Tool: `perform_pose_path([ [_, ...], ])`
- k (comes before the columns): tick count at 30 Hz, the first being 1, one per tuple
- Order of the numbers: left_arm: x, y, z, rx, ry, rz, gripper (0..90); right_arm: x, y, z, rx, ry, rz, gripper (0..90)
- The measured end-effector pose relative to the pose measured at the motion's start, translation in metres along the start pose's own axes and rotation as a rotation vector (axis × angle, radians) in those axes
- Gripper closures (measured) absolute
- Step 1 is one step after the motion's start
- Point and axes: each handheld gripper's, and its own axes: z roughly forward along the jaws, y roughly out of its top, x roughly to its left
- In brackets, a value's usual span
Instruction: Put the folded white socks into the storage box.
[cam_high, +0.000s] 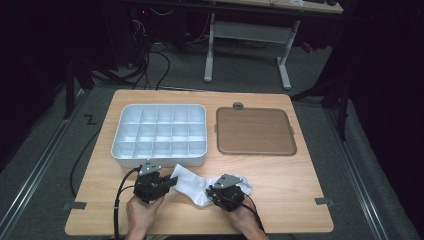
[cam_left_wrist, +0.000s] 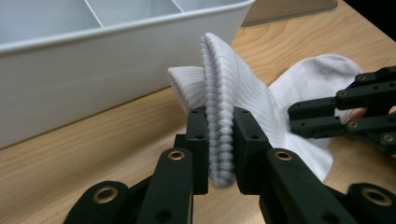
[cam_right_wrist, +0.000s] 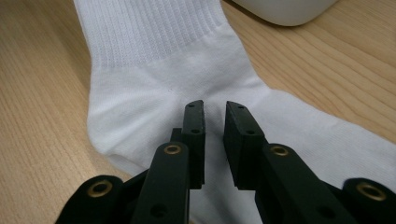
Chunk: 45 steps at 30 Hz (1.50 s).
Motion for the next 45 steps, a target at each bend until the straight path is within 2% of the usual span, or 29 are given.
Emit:
perform_pose_path([
  [9,-0.008,0.01,-0.009,-0.029,-0.043,-0.004,78.6,0.009,0.01,0.009,0.004,0.018,-0.013,79.2],
  [13,-0.012,0.014,-0.011,-0.04,-0.065,-0.01,78.6,0.015,0.015,0.014,0.008,0.022,-0.035,79.2],
  [19,-0.018,0.015,-0.01,-0.032,-0.099,-0.005,78.5,0.023,0.02,0.02,0.002,0.032,-0.04,79.2],
  [28,-0.021,0.016,-0.01,-0.026,-0.102,0.005,78.5,0.026,0.022,0.019,-0.002,0.033,-0.048,75.5],
  [30,-0.02,0.017,-0.012,-0.026,-0.1,0.009,78.5,0.025,0.021,0.011,-0.034,0.043,-0.04,76.4],
  [31,-0.02,0.017,-0.012,-0.025,-0.1,0.011,78.5,0.025,0.021,0.008,-0.04,0.043,-0.029,76.9],
  [33,-0.021,0.017,-0.013,-0.024,-0.103,0.005,78.5,0.023,0.021,0.005,-0.039,0.046,-0.041,77.3],
  [39,-0.025,0.017,-0.013,-0.015,-0.111,0.018,78.5,0.022,0.021,0.016,0.003,0.065,-0.038,77.4],
  [43,-0.03,0.017,-0.013,-0.011,-0.121,0.025,78.5,0.027,0.024,0.02,0.008,0.083,-0.042,77.7],
  [45,-0.031,0.017,-0.013,-0.007,-0.123,0.033,78.5,0.034,0.027,0.024,0.008,0.097,-0.06,77.8],
])
